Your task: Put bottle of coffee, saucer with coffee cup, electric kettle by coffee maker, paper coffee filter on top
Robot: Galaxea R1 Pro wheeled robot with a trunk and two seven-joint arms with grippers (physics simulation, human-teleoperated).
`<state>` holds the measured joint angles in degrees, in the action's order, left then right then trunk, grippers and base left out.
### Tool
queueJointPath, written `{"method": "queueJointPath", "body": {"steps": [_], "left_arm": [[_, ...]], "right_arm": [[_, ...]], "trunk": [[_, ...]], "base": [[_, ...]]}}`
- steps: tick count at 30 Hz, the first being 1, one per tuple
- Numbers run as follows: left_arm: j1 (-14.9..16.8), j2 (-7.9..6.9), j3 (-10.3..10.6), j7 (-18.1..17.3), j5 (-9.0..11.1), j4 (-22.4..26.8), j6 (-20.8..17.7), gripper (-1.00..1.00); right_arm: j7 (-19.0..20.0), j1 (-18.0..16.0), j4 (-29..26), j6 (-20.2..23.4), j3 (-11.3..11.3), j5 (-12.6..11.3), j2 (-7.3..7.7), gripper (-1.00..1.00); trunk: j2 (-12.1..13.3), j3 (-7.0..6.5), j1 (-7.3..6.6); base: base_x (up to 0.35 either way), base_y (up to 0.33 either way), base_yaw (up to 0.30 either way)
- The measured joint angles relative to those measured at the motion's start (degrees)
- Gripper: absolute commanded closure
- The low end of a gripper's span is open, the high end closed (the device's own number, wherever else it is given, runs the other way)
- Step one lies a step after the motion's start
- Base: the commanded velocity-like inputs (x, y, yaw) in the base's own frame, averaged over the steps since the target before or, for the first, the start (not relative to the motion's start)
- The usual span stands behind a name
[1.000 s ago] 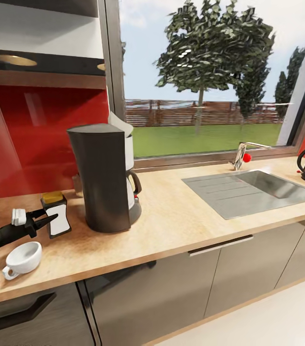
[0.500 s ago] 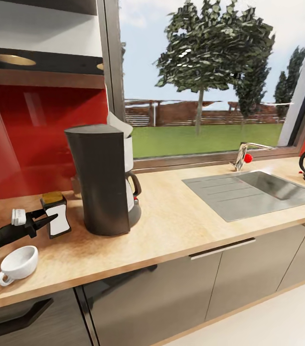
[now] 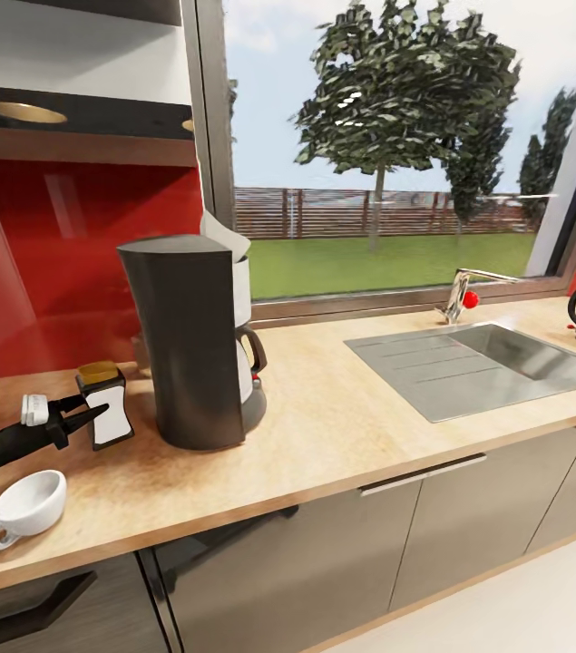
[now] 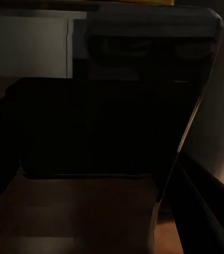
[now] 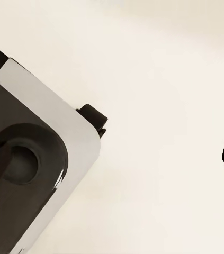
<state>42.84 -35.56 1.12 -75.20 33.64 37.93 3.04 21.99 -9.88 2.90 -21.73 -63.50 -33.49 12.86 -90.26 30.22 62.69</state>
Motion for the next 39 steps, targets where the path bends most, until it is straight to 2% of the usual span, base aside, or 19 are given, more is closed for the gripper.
{"method": "queueJointPath", "body": {"steps": [22, 26, 33, 39], "left_arm": [[0.0, 0.00, 0.0, 0.0, 0.0, 0.0, 0.0, 1.00], [0.0, 0.00, 0.0, 0.0, 0.0, 0.0, 0.0, 1.00], [0.0, 0.00, 0.0, 0.0, 0.0, 0.0, 0.0, 1.00], [0.1, 0.00, -0.3, 0.0, 1.1, 0.3, 0.1, 1.00]], "right_arm": [[0.0, 0.0, 0.0, 0.0, 0.0, 0.0, 0.00, -1.00], [0.0, 0.0, 0.0, 0.0, 0.0, 0.0, 0.00, -1.00], [0.0, 0.0, 0.0, 0.0, 0.0, 0.0, 0.00, -1.00], [0.0, 0.0, 0.0, 0.0, 0.0, 0.0, 0.00, -1.00]], "trunk": [[-1.2, 0.54, 0.66], [-2.8, 1.25, 1.53], [-3.2, 1.43, 1.75], [-5.2, 2.32, 2.85]], "base": [[0.000, 0.000, 0.000], [0.000, 0.000, 0.000], [0.000, 0.000, 0.000], [0.000, 0.000, 0.000]]}}
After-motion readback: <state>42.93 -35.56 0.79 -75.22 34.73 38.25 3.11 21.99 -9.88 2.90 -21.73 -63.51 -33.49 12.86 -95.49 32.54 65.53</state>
